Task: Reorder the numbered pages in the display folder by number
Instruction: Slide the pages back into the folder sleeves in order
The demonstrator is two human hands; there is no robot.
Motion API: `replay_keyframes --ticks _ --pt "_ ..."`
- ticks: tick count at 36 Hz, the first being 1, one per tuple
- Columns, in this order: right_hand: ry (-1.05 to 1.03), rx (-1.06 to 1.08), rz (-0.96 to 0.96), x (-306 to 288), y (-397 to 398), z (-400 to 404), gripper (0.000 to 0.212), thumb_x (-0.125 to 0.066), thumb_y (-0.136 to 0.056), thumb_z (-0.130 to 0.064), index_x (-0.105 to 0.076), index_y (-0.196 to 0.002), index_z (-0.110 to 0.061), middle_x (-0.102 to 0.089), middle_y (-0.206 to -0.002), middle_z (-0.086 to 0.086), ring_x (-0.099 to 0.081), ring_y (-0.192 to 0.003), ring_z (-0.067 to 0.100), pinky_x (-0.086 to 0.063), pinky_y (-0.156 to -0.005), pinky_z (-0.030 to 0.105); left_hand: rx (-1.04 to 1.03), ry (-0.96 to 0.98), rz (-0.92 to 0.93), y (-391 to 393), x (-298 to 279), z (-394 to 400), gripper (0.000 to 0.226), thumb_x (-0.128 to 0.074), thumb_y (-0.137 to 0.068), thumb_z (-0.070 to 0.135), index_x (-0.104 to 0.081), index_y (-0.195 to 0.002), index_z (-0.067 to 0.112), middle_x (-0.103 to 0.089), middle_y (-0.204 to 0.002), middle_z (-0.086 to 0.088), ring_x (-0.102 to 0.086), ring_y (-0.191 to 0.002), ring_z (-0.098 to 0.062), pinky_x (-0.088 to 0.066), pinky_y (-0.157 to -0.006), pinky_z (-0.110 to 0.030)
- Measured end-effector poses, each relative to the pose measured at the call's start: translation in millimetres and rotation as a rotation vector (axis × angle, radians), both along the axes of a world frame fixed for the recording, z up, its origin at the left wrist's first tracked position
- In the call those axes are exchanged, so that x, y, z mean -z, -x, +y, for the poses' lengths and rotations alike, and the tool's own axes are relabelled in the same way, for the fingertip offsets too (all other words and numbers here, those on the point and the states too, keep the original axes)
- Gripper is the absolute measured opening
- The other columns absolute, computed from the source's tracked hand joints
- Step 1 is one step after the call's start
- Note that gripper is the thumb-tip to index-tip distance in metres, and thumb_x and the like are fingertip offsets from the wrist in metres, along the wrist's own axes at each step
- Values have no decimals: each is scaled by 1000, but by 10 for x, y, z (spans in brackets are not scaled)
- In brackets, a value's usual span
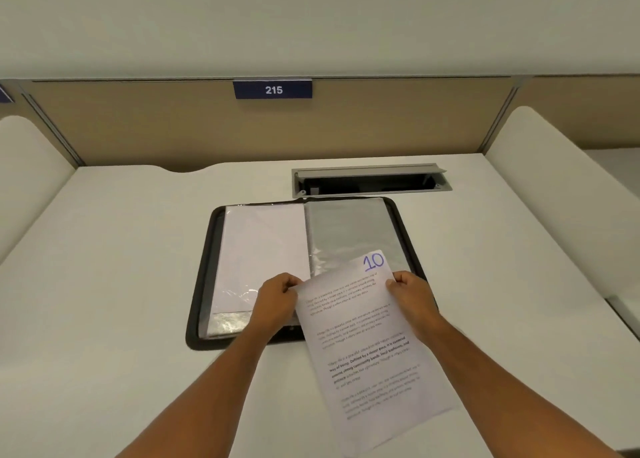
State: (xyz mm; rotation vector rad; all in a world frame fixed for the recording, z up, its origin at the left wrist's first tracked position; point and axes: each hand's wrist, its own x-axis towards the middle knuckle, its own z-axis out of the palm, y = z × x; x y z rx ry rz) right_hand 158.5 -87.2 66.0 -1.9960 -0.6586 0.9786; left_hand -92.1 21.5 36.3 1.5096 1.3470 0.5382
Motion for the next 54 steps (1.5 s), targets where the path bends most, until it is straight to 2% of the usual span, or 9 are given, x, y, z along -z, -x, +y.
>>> replay_keyframes --ticks 3,6,14,19,26,34,43,49,54 --pt "-4 -8 -37 19 -161 -186 17 -53 -103 -19 -69 -99 -15 -74 -95 4 -73 -84 25 -62 -75 39 133 -104 119 -112 46 -100 37 -46 -84 -6 -71 -80 20 -72 -80 4 -70 -77 -17 -62 -72 -40" --pt "-17 -4 -64 50 -300 -369 17 -53 -104 -19 -68 -100 -16 -74 -96 3 -72 -86 24 -62 -78 40 213 -233 245 -233 83 -167 39 -43 -89 -7 -70 -82 21 -71 -94 3 -66 -86 -17 -57 -78 -32" --pt "-11 2 -132 131 -577 -759 18 -53 -106 -24 -68 -97 -20 -75 -93 0 -72 -84 23 -61 -74 39 413 -416 306 -580 181 -236 18 -61 -94 11 -76 -98 20 -62 -97 9 -58 -93 -9 -46 -82 -22" --pt "-4 -1 -145 115 -631 -890 19 -51 -107 -22 -68 -96 -20 -74 -92 1 -71 -85 25 -57 -70 33 481 -398 353 -755 198 -257 9 -70 -88 20 -75 -95 19 -56 -95 8 -55 -92 -12 -47 -76 -26" --pt "-18 -54 -116 98 -545 -1015 18 -55 -106 -20 -70 -95 -20 -76 -88 -2 -74 -81 21 -61 -72 35 495 -407 370 -814 254 -244 22 -83 -80 33 -70 -96 24 -55 -96 10 -53 -92 -8 -43 -73 -22" --pt "2 -83 -136 147 -355 -1003 12 -63 -101 -19 -73 -104 -24 -77 -91 -4 -74 -80 12 -63 -77 35 482 -337 316 -826 263 -189 8 -77 -87 27 -72 -84 22 -62 -87 10 -57 -80 -4 -42 -67 -21" --pt "87 -131 -255 151 -119 -891 11 -68 -97 -23 -58 -96 -23 -69 -85 2 -70 -79 16 -52 -64 25 441 -222 207 -816 282 -77 12 -66 -96 23 -75 -89 18 -70 -86 11 -62 -79 -1 -43 -68 -16" --pt "132 -155 -307 170 3 -778 11 -70 -95 -23 -60 -92 -24 -67 -80 1 -67 -78 16 -55 -73 33 461 -209 196 -813 307 -54 17 -62 -99 26 -76 -96 16 -71 -94 7 -62 -85 -3 -50 -81 -24" --pt "150 -86 -321 165 57 -657 8 -70 -95 -20 -62 -91 -19 -64 -75 -4 -62 -71 10 -48 -65 23 490 -243 189 -803 277 -87 18 -58 -101 24 -72 -91 19 -63 -89 12 -59 -82 -2 -43 -73 -19"
